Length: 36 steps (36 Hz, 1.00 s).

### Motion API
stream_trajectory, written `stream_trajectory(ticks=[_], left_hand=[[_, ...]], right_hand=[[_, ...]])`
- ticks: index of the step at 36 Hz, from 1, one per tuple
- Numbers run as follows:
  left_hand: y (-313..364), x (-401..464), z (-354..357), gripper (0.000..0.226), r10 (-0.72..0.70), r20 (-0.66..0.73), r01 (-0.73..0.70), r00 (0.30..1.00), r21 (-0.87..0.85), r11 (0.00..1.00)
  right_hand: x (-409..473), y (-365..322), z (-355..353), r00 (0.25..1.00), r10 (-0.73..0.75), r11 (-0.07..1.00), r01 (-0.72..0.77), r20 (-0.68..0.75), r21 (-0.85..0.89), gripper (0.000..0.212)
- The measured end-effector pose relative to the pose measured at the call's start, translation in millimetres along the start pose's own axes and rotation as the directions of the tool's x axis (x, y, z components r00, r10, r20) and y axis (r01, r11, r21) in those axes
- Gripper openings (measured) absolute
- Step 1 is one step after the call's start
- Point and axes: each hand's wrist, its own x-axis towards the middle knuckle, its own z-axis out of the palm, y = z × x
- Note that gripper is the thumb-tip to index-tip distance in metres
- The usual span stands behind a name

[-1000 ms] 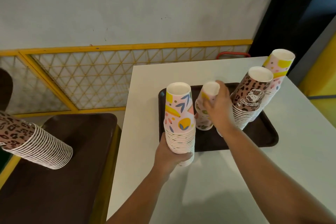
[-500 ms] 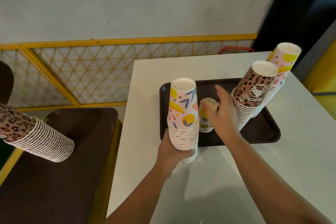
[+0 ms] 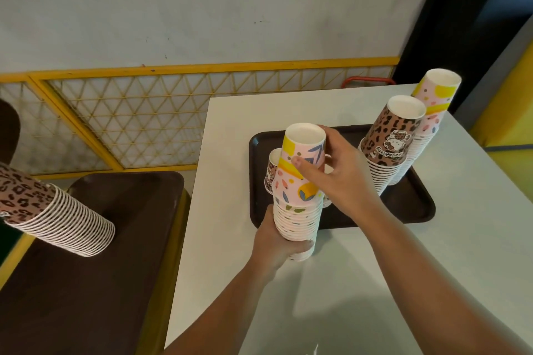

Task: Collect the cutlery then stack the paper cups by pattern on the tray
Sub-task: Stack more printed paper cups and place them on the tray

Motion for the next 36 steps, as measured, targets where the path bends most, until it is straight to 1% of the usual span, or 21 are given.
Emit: stream_trajectory(ticks=[7, 12, 14, 16, 18, 21, 23, 27, 30, 36], left_hand=[[0, 0, 1, 0.095, 0.006, -0.005, -0.006, 1.0, 0.029, 1.0], [0, -1, 0, 0.097, 0.001, 0.002, -0.001, 1.0, 0.032, 0.999], [0, -1, -1, 0.091, -0.011, -0.001, 0.011, 1.0, 0.024, 1.0], [0, -2, -3, 0.086, -0.015, -0.006, 0.015, 1.0, 0.023, 1.0], [0, -1, -5, 0.091, -0.015, -0.016, 0.016, 1.0, 0.016, 1.0], [1, 0, -8, 0.098, -0.019, -0.033, 0.019, 0.999, 0.005, 1.0], [1, 1, -10, 0.099, -0.025, -0.038, 0.025, 0.999, 0.0, 1.0], [3, 2, -11, 0.099, -0.029, -0.042, 0.028, 0.999, -0.01, 1.0], [5, 2, -11, 0.1, -0.025, -0.033, 0.025, 0.999, -0.015, 1.0], [6, 1, -9, 0.099, -0.021, -0.014, 0.02, 1.0, -0.052, 0.998]], right_hand=[[5, -6, -8, 0.997, -0.006, 1.0, 0.007, -0.082, 0.008, 0.039], [16, -19, -20, 0.977, -0.004, 0.993, 0.028, -0.215, 0.113, 0.039], [24, -25, -28, 0.949, 0.003, 0.984, 0.054, -0.314, 0.171, 0.042], [32, -30, -36, 0.9, 0.003, 0.976, 0.093, -0.437, 0.197, 0.051], [39, -31, -42, 0.843, -0.006, 0.974, 0.127, -0.537, 0.188, 0.057], [45, -23, -43, 0.786, -0.033, 0.983, 0.137, -0.618, 0.122, 0.053], [45, -10, -38, 0.781, -0.072, 0.992, 0.122, -0.62, 0.039, 0.056], [38, 23, -21, 0.848, -0.092, 0.992, 0.033, -0.522, -0.122, 0.061], [31, 47, -7, 0.887, -0.071, 0.986, -0.007, -0.457, -0.168, 0.059], [22, 74, 7, 0.914, 0.002, 0.973, -0.095, -0.405, -0.209, 0.054]])
